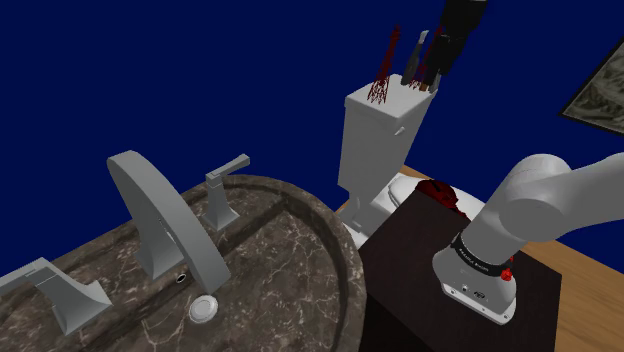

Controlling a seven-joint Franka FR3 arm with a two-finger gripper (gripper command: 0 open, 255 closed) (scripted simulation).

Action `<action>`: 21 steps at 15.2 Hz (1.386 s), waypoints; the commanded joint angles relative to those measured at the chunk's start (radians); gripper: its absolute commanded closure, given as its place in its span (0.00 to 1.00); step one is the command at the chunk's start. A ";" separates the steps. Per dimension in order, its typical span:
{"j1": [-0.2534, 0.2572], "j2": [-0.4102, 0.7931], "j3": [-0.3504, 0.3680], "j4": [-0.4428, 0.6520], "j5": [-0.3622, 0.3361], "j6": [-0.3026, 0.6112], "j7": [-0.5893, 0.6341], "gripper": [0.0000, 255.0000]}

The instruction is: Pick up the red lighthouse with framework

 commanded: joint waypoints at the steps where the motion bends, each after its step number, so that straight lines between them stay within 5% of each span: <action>1: 0.000 0.000 0.000 0.000 0.000 0.000 0.000 0.00; 11: -0.085 0.280 -0.017 0.164 -0.101 0.216 0.126 0.00; 21: -0.160 0.559 -0.049 0.432 -0.195 0.326 0.253 0.00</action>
